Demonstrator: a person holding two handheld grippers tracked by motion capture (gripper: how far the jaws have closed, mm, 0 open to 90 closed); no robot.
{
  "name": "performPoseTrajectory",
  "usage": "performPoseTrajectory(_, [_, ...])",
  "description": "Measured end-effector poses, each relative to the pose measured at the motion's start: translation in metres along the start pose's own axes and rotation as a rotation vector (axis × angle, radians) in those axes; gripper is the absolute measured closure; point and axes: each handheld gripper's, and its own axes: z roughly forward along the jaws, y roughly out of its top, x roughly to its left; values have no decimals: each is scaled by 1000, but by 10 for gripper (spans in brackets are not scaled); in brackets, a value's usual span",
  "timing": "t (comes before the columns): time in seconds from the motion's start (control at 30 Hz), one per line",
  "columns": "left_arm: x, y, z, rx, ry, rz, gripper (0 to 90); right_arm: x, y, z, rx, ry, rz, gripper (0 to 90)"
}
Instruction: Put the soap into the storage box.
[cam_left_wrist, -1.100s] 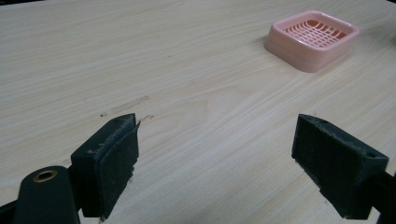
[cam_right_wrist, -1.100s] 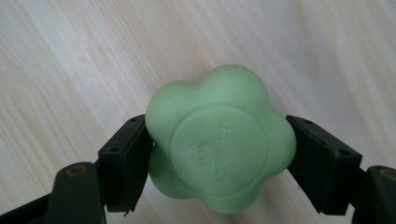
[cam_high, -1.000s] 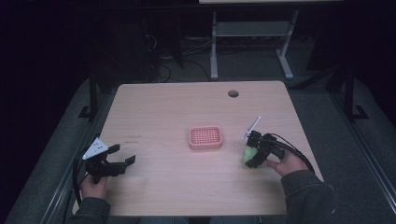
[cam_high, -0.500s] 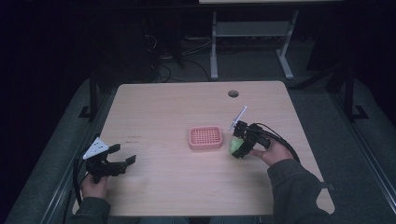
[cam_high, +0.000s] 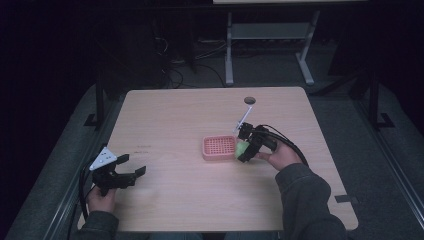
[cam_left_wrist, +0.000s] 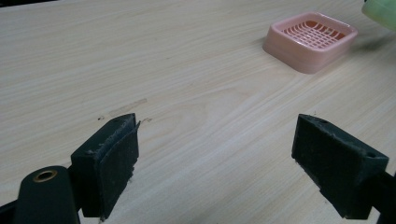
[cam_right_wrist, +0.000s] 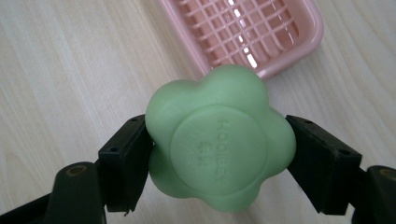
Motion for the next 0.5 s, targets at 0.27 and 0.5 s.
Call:
performPoseTrajectory(0.27, [0,0,1,-5,-2,-2,144,-1,22,-1,-7,2,-20,258])
performPoseTrajectory(0.5, [0,0,1,5,-4,4,144,2,41,6,-2,6,-48,258])
